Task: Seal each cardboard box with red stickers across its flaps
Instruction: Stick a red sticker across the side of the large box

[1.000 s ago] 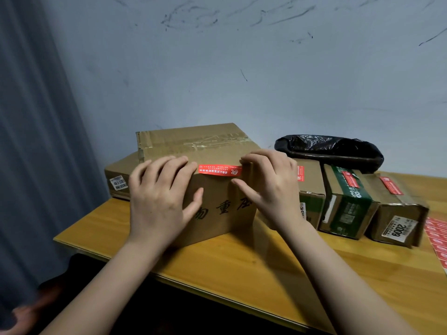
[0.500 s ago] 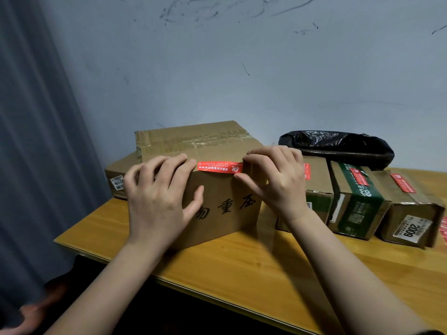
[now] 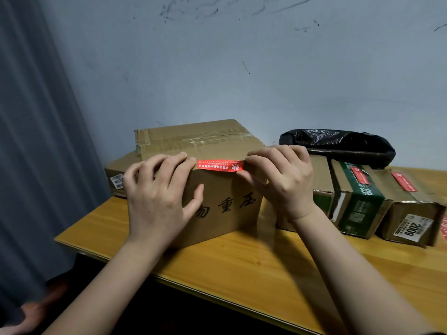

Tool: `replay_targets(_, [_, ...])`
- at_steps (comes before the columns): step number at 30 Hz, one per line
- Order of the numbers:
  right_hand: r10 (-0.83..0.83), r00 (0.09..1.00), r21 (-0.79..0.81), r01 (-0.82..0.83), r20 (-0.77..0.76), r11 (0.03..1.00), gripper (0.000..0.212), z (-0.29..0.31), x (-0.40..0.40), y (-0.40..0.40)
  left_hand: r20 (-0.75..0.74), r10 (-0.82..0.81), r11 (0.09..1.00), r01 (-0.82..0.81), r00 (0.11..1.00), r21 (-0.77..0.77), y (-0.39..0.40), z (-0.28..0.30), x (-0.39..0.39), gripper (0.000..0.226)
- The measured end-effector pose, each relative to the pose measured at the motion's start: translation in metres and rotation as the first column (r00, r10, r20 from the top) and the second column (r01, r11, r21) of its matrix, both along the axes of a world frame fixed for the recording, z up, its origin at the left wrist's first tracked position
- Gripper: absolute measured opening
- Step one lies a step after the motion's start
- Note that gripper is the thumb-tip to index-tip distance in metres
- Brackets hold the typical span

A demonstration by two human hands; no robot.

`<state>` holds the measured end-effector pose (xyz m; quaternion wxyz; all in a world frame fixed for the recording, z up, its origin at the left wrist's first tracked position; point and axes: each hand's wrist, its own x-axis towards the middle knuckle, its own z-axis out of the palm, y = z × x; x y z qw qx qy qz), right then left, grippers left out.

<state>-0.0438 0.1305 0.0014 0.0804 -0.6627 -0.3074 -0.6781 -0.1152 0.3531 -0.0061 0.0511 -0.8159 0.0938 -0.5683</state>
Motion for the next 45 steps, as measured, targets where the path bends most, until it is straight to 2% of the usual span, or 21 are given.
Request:
replay_targets(6, [-0.012, 1.0, 0.068, 0.013, -0.016, 0.998, 0.031, -0.006, -0.006, 0.003, 0.0, 0.0, 1.0, 0.0, 1.0, 0.003, 0.0, 0.001, -0.001, 0.039])
replay_targets(9, [-0.002, 0.987, 0.139, 0.025, -0.162, 0.99, 0.038, -0.016, -0.014, 0.006, -0.006, 0.007, 1.0, -0.007, 1.0, 0.001, 0.0, 0.0, -0.001, 0.039])
replay_targets(11, [0.139, 0.922, 0.315, -0.019, -0.362, 0.949, 0.033, -0.023, -0.027, 0.013, -0.009, 0.007, 1.0, -0.007, 1.0, -0.003, 0.0, 0.0, -0.001, 0.04])
replay_targets(12, [0.312, 0.823, 0.482, -0.054, -0.474, 0.875, 0.029, -0.025, -0.035, 0.019, -0.009, 0.004, 1.0, -0.004, 1.0, -0.004, 0.0, 0.0, -0.001, 0.04])
replay_targets(13, [0.515, 0.677, 0.66, -0.058, -0.526, 0.749, 0.024, -0.026, -0.044, 0.024, -0.009, 0.0, 1.0, 0.0, 1.0, -0.005, 0.0, 0.001, -0.002, 0.04])
replay_targets(15, [0.804, 0.372, 0.874, 0.045, -0.464, 0.484, 0.017, -0.022, -0.056, 0.032, -0.01, -0.004, 1.0, 0.004, 1.0, -0.004, -0.001, 0.0, -0.002, 0.04])
replay_targets(16, [0.874, 0.252, 0.909, 0.111, -0.416, 0.401, 0.016, -0.02, -0.06, 0.034, -0.009, -0.003, 1.0, 0.003, 1.0, -0.003, -0.001, 0.0, -0.002, 0.04])
replay_targets(19, [0.956, -0.015, 0.923, 0.256, -0.292, 0.286, 0.021, -0.01, -0.066, 0.037, -0.014, 0.002, 1.0, -0.002, 1.0, -0.001, 0.0, 0.0, -0.002, 0.04])
replay_targets(22, [0.971, -0.146, 0.917, 0.33, -0.187, 0.226, 0.021, -0.005, -0.07, 0.042, -0.015, 0.004, 1.0, -0.004, 1.0, -0.002, 0.0, 0.001, -0.002, 0.04])
replay_targets(24, [0.976, -0.178, 0.911, 0.37, -0.124, 0.183, 0.02, -0.002, -0.072, 0.044, -0.018, 0.0, 1.0, 0.0, 1.0, -0.01, 0.0, 0.001, -0.002, 0.04])
replay_targets(30, [0.983, -0.186, 0.88, 0.465, -0.003, 0.091, 0.015, 0.005, -0.075, 0.05, -0.027, -0.004, 1.0, 0.003, 1.0, -0.018, 0.0, 0.001, -0.002, 0.041])
replay_targets(34, [0.988, -0.144, 0.87, 0.492, 0.055, 0.024, 0.01, 0.006, -0.073, 0.055, -0.032, -0.002, 1.0, 0.001, 0.999, -0.017, 0.0, 0.001, -0.003, 0.041])
replay_targets(39, [0.993, -0.105, 0.847, 0.531, 0.049, 0.015, 0.024, 0.008, -0.071, 0.064, -0.027, 0.003, 1.0, -0.003, 1.0, -0.01, 0.0, 0.001, -0.004, 0.04])
replay_targets(45, [0.995, -0.054, 0.876, 0.48, 0.085, -0.049, 0.009, 0.01, -0.072, 0.069, -0.027, 0.016, 1.0, -0.016, 0.999, 0.009, 0.0, 0.001, -0.005, 0.042])
